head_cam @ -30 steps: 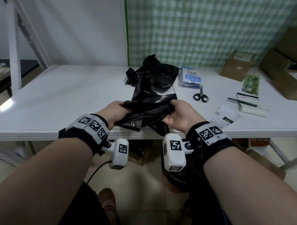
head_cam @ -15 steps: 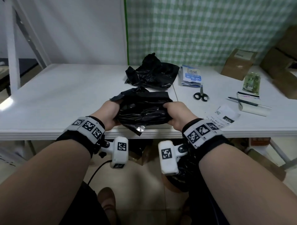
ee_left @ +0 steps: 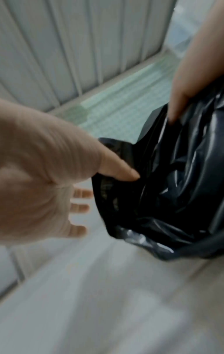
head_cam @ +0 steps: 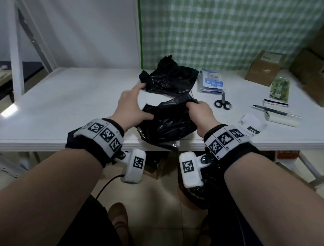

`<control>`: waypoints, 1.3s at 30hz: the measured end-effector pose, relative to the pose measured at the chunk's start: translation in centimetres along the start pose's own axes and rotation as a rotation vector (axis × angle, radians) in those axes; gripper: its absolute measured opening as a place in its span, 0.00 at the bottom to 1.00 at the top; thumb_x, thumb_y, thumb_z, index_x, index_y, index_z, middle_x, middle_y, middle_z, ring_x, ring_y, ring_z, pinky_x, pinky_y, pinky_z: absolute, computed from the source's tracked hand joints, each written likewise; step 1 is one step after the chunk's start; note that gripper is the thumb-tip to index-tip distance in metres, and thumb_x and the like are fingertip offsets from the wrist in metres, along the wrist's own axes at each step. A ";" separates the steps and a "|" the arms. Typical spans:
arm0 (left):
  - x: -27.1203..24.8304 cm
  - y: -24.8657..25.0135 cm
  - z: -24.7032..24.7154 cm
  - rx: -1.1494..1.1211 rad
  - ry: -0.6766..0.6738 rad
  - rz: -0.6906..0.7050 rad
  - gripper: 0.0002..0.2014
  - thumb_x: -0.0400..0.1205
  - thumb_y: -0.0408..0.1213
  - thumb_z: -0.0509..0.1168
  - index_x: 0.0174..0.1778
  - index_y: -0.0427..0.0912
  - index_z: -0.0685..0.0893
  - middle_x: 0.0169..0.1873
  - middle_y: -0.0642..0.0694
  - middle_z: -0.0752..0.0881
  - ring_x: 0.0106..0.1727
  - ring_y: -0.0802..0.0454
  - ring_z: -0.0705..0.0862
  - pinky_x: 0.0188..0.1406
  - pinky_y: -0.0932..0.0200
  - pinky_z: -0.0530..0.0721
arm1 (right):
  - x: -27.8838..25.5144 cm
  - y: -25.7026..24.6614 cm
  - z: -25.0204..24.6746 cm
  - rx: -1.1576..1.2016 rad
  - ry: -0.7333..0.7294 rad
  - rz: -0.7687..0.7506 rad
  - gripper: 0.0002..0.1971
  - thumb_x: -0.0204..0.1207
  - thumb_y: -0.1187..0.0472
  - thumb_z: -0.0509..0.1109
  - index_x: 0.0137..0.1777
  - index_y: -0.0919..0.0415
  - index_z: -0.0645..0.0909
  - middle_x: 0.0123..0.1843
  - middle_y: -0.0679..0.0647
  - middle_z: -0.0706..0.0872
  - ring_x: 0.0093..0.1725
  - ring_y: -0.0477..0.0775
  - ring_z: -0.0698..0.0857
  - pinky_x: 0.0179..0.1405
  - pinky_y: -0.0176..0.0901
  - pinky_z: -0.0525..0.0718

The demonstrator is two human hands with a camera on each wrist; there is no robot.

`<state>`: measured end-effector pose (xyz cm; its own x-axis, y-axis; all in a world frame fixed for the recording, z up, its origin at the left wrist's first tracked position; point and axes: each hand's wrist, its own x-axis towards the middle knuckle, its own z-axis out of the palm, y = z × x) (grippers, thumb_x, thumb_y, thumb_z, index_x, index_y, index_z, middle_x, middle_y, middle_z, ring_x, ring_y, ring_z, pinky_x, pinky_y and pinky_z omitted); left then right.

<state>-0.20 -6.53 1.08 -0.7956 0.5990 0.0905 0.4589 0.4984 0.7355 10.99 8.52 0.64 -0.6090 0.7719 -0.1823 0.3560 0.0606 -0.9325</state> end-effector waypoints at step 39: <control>2.3 1.9 2.3 0.375 -0.325 0.022 0.33 0.78 0.25 0.58 0.79 0.48 0.60 0.73 0.40 0.59 0.69 0.37 0.69 0.70 0.48 0.75 | 3.3 2.1 -2.9 -0.288 -0.098 -0.364 0.19 0.66 0.72 0.74 0.34 0.50 0.68 0.43 0.54 0.81 0.39 0.56 0.79 0.42 0.50 0.84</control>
<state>-0.26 -2.76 1.19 -0.6468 0.7468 -0.1546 0.6328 0.6387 0.4378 11.82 13.00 -1.05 -0.7899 0.6052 0.0988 0.2807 0.5001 -0.8192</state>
